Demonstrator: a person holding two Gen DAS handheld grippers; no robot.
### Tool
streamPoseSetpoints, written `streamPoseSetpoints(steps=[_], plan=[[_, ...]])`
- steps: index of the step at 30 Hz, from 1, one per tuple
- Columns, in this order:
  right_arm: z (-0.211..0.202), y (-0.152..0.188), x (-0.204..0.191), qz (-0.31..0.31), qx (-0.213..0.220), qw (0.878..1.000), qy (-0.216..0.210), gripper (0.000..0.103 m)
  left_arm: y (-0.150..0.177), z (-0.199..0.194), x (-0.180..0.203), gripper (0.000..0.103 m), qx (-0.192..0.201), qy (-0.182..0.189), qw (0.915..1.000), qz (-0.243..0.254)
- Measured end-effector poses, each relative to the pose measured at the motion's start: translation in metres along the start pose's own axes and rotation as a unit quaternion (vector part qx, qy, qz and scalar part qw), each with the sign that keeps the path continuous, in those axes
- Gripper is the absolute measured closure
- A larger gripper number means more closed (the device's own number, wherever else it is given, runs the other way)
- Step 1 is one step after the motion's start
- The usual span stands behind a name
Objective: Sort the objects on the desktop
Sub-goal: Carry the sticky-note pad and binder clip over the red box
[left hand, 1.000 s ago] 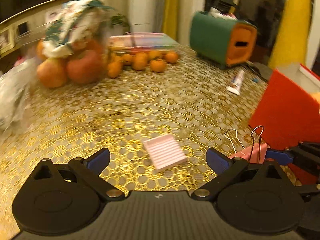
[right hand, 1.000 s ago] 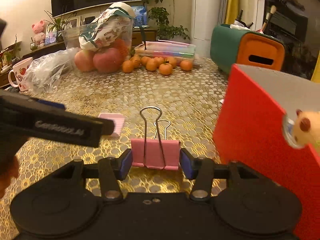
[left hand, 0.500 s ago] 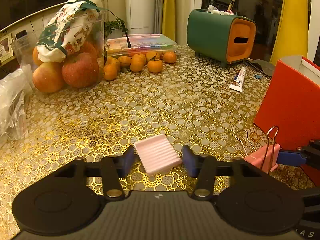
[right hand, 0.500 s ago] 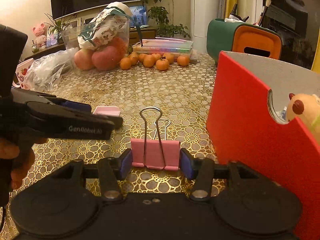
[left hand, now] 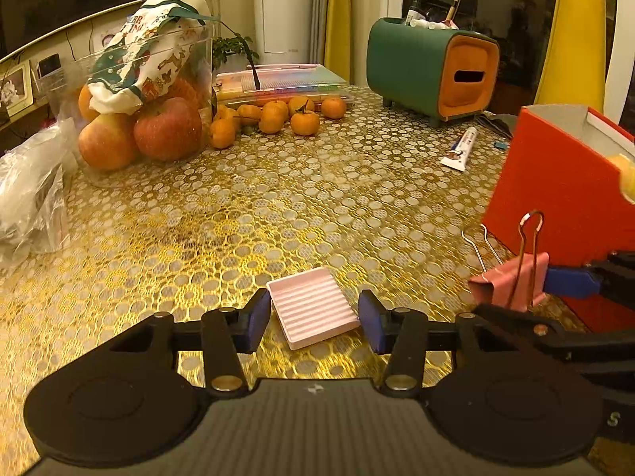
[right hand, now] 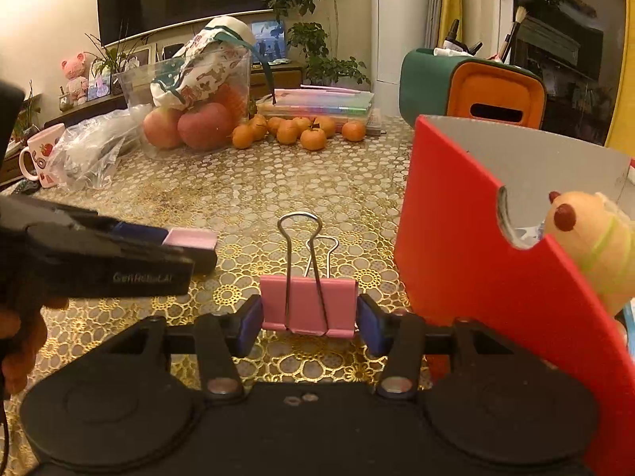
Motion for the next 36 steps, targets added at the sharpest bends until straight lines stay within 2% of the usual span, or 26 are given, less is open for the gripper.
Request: streamPoseSetpoints(steps=[9, 18, 28, 36], plan=[[-0.033, -0.007, 0.001, 0.005, 0.011, 1.000, -0.005, 0.053, 0.009, -0.047, 0.013, 0.055, 0.004, 0.011, 0.9999, -0.012], [-0.083, -0.013, 0.002, -0.004, 0.030, 0.999, -0.013, 0.053, 0.005, -0.106, 0.030, 0.055, 0.020, 0.016, 0.9996, -0.013], [-0.141, -0.014, 0.013, 0.002, 0.056, 0.998, -0.019, 0.053, 0.000, -0.156, 0.076, 0.055, 0.044, 0.037, 0.9983, 0.000], [-0.176, -0.015, 0.045, 0.014, 0.079, 0.997, -0.006, 0.053, -0.011, -0.170, 0.120, 0.055, 0.053, 0.060, 0.9966, 0.018]])
Point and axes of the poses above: each gripper's, at about its wrist camera, not at the fingertips, and z roughly the way its jaws point, x to its right, y to its underside, the point moved 7 cm from there along z, roughly the way its jaws point, and after that the axes turned 3 degrees about y, right-handed, at the moved point
